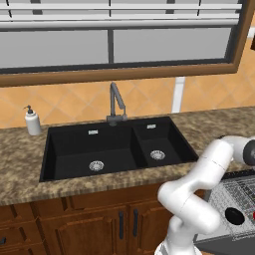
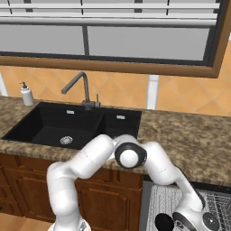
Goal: Pick up the cup and bowl from the counter, place them in the dishwasher, and close the dishwasher door.
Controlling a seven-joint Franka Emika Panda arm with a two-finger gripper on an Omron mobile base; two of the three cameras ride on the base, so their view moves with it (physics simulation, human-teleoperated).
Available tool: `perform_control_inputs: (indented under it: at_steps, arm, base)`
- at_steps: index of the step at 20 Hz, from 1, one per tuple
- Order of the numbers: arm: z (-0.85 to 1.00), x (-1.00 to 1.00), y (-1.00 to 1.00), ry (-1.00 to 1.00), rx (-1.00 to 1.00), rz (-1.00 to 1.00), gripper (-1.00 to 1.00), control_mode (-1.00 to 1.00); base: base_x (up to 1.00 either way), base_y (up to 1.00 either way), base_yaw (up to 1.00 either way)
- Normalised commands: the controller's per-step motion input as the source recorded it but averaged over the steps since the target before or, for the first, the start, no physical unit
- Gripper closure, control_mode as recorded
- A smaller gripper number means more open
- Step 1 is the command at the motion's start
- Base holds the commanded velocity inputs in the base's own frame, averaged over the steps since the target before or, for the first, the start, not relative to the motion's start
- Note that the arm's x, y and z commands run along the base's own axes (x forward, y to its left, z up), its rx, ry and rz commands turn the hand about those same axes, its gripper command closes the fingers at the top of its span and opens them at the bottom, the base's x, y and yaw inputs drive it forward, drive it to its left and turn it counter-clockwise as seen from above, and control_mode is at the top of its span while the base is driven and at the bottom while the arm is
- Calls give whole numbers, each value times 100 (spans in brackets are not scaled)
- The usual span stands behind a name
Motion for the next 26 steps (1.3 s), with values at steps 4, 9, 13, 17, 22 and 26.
perform_control_inputs:
  at_steps: [4, 9, 13, 17, 22, 26]
  arm:
    - [-50, 0, 0, 1, 0, -1, -100, -100]
    - [-54, 16, 0, 0, 0, -3, -100, -100]
    - [-53, 22, 0, -1, 0, -3, -100, -100]
    - [-41, 22, 1, -3, 0, -1, -100, -100]
    - [-16, 30, 13, -11, 0, 0, -100, -100]
    - [-7, 41, 23, -17, 0, 0, -100, -100]
  base:
    - [0, 0, 0]
    - [0, 0, 0]
    - [0, 0, 0]
    - [0, 0, 0]
    - [0, 0, 0]
    - [0, 0, 0]
